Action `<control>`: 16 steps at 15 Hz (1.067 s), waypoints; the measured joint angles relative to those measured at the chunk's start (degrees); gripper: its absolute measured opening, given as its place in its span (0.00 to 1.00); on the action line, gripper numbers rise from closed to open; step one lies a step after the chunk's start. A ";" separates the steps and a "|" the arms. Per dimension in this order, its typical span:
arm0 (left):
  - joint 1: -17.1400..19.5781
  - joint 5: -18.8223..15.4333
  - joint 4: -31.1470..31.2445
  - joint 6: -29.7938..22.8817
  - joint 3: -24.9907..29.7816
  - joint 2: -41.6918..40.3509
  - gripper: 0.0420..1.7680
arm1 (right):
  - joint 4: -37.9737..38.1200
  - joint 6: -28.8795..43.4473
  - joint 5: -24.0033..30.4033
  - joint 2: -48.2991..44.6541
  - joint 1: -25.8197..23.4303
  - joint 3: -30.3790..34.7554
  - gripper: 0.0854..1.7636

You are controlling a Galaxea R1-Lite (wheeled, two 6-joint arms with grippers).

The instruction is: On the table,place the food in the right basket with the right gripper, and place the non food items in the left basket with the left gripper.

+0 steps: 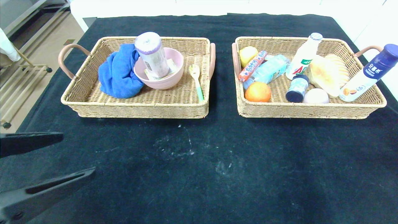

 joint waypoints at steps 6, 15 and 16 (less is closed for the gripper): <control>10.58 1.05 10.42 2.66 3.97 -20.32 0.97 | 15.27 0.11 -0.16 -15.21 -6.47 -2.36 0.97; 22.38 2.26 12.36 3.51 7.47 -35.71 0.97 | 24.59 0.04 0.56 -33.24 -6.23 -2.07 0.97; 23.63 2.28 12.39 3.49 7.22 -35.95 0.97 | 24.59 0.06 0.59 -34.01 -6.18 -1.68 0.97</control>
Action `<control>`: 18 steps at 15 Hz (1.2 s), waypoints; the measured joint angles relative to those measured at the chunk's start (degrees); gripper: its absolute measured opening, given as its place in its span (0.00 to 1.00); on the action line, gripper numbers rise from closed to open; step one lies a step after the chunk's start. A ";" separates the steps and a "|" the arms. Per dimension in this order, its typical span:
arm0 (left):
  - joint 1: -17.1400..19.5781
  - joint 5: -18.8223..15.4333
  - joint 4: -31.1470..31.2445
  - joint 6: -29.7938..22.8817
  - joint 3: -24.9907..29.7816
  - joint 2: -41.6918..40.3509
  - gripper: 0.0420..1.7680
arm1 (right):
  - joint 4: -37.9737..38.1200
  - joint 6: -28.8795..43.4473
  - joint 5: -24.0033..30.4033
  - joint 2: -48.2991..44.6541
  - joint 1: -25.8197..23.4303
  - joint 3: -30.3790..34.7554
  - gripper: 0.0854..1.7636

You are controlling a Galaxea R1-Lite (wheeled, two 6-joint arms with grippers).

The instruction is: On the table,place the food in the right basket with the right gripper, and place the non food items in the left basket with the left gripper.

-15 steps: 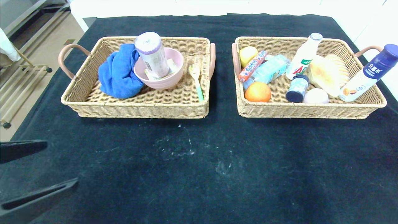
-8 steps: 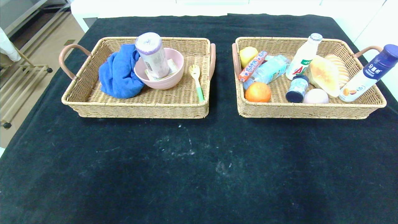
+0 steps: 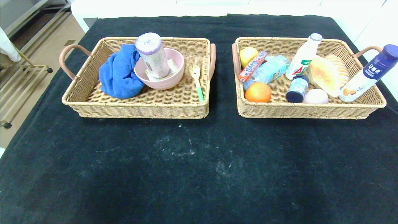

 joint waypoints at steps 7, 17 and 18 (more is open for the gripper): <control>4.96 -1.17 -0.45 0.22 -0.22 -1.32 0.97 | -0.22 -0.02 0.05 -5.99 0.00 5.10 0.97; 6.91 -3.91 -23.10 -1.50 20.91 -15.13 0.97 | -26.62 3.19 -11.85 -9.18 -0.16 15.85 0.97; 6.94 -3.94 -29.27 -1.63 25.04 -15.60 0.97 | -30.56 3.17 -12.75 -9.20 -0.16 19.16 0.97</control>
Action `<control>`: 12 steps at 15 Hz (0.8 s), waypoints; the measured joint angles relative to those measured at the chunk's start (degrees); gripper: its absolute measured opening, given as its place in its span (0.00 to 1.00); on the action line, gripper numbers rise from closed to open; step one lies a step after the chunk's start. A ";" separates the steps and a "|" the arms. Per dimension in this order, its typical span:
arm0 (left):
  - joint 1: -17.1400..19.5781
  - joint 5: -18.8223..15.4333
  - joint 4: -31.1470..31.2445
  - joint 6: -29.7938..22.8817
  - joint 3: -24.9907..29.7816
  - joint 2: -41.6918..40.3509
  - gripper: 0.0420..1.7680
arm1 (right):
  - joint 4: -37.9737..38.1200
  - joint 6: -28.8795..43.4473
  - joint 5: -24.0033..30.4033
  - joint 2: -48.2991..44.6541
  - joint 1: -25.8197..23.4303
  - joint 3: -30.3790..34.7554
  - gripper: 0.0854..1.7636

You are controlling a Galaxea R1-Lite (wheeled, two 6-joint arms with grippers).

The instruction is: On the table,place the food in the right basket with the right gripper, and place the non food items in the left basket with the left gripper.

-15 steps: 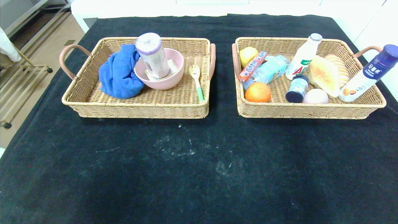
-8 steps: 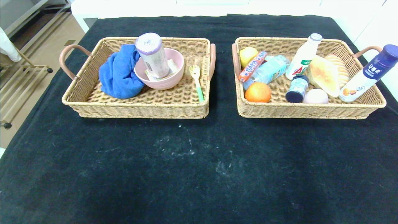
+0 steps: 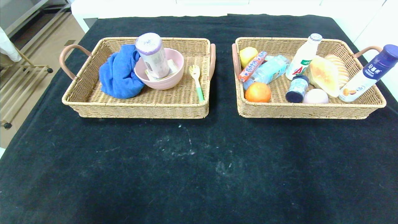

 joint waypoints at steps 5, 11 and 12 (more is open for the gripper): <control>0.00 -0.61 -14.60 0.15 16.90 -0.78 0.97 | -8.87 -2.51 2.69 -0.02 0.00 15.80 0.97; -0.02 -0.50 -7.08 0.15 20.61 -0.87 0.97 | -8.05 -1.44 8.29 -0.05 0.00 23.84 0.97; 0.00 0.13 -6.53 0.00 20.66 -0.87 0.97 | -6.86 -0.80 8.59 -0.05 0.00 23.93 0.97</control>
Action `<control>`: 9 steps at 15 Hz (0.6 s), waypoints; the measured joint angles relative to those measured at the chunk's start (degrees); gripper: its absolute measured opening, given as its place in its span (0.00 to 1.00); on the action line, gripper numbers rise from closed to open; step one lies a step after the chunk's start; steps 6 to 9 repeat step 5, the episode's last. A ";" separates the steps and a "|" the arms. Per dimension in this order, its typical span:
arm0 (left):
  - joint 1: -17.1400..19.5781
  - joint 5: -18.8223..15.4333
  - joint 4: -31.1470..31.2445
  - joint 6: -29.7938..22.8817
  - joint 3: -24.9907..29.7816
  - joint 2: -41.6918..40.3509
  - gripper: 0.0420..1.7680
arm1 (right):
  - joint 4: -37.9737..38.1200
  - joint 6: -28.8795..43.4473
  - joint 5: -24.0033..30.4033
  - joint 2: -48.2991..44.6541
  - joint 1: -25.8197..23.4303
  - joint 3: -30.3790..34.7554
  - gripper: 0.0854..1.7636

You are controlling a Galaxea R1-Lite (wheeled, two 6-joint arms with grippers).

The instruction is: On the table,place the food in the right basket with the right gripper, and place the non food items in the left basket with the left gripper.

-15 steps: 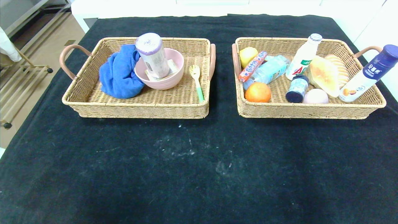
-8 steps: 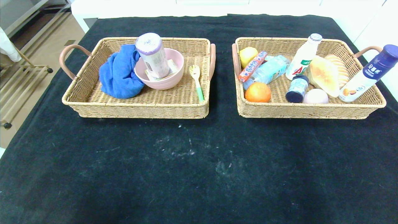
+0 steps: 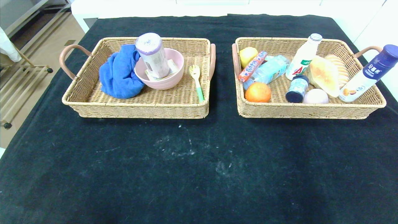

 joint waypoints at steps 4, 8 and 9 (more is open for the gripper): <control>0.00 2.10 5.02 -0.35 0.06 0.00 0.97 | 0.21 3.73 -0.23 0.00 0.00 0.11 0.97; 0.00 2.32 5.66 -0.33 0.04 0.00 0.97 | 0.21 3.80 -0.30 0.00 0.00 0.13 0.97; 0.00 2.32 5.66 -0.33 0.04 0.00 0.97 | 0.21 3.80 -0.30 0.00 0.00 0.13 0.97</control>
